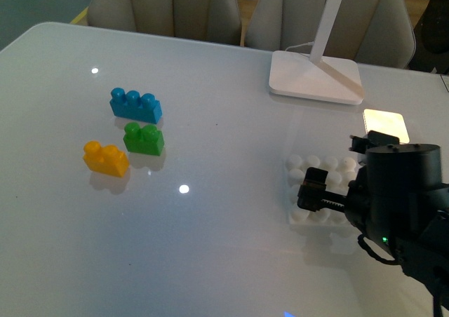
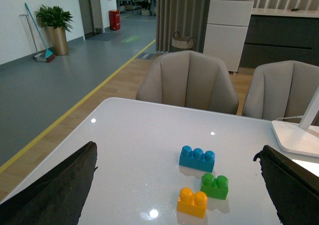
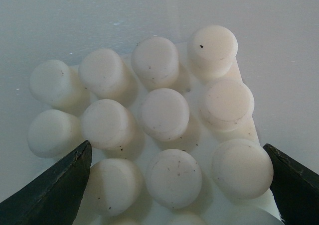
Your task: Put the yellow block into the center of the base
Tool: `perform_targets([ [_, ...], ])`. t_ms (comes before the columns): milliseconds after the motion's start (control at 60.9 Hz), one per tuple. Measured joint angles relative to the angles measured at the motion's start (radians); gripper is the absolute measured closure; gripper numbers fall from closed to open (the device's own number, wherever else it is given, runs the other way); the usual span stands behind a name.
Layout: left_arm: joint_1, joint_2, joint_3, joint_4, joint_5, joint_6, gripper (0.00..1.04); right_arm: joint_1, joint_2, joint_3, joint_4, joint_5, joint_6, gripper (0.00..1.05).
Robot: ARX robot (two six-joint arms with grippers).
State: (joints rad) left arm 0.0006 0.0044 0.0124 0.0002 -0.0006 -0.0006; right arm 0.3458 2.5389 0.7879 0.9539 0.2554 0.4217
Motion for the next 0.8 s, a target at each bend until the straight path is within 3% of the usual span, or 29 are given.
perform_targets([
  [394,0.0,0.0,0.0,0.0,0.0,0.0,0.07,0.164,0.007,0.163,-0.187,0.097,0.131,0.09],
  [804,0.0,0.0,0.0,0.0,0.0,0.0,0.07,0.266,0.035,0.367,-0.386,0.144,0.209,0.09],
])
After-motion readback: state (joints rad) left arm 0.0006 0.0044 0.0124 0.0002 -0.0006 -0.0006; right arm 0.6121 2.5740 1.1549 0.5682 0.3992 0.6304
